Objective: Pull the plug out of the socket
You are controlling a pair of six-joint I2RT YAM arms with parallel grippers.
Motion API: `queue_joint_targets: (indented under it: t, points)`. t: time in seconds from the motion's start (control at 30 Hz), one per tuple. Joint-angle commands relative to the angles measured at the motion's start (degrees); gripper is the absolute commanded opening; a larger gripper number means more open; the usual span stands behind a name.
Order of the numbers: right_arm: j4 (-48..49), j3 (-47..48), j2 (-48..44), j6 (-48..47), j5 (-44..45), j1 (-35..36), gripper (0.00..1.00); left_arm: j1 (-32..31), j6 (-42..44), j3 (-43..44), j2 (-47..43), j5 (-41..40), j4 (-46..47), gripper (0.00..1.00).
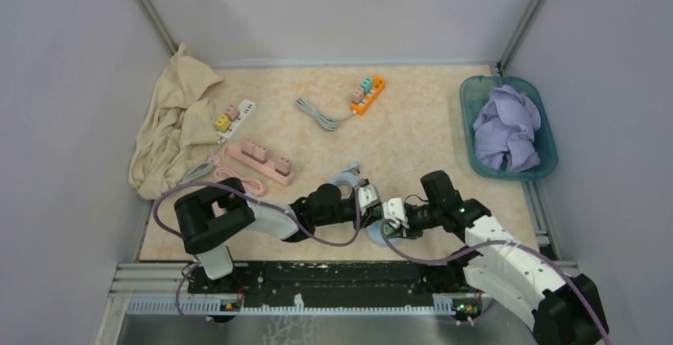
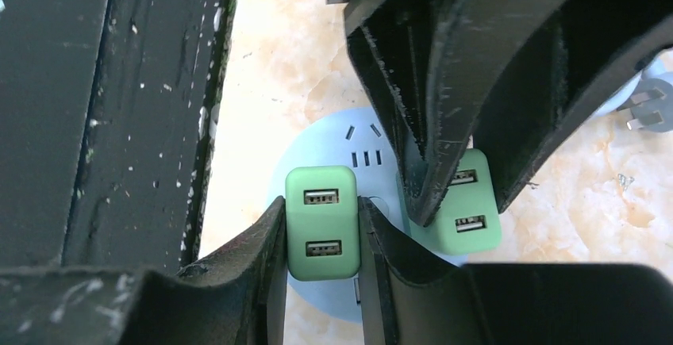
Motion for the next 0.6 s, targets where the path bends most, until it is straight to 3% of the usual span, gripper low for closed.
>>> queue_joint_targets:
  t: [0.0, 0.23, 0.43, 0.57]
  points:
    - [4.57, 1.88, -4.27, -6.67, 4.38, 1.14, 0.00, -0.88, 1.36, -1.63, 3.21, 2.61, -10.75, 0.01]
    - [8.14, 1.57, -1.68, -8.08, 2.90, 7.71, 0.00, -0.93, 1.32, -0.89, 3.62, 3.38, -11.51, 0.01]
    - [20.03, 2.00, 0.69, 6.47, 2.64, 8.18, 0.00, -0.94, 0.97, -0.91, 3.81, 3.46, -11.41, 0.01]
    - [21.90, 2.28, 0.43, 12.10, 3.18, 7.76, 0.00, -0.93, 0.88, -1.34, 3.45, 3.03, -11.44, 0.01]
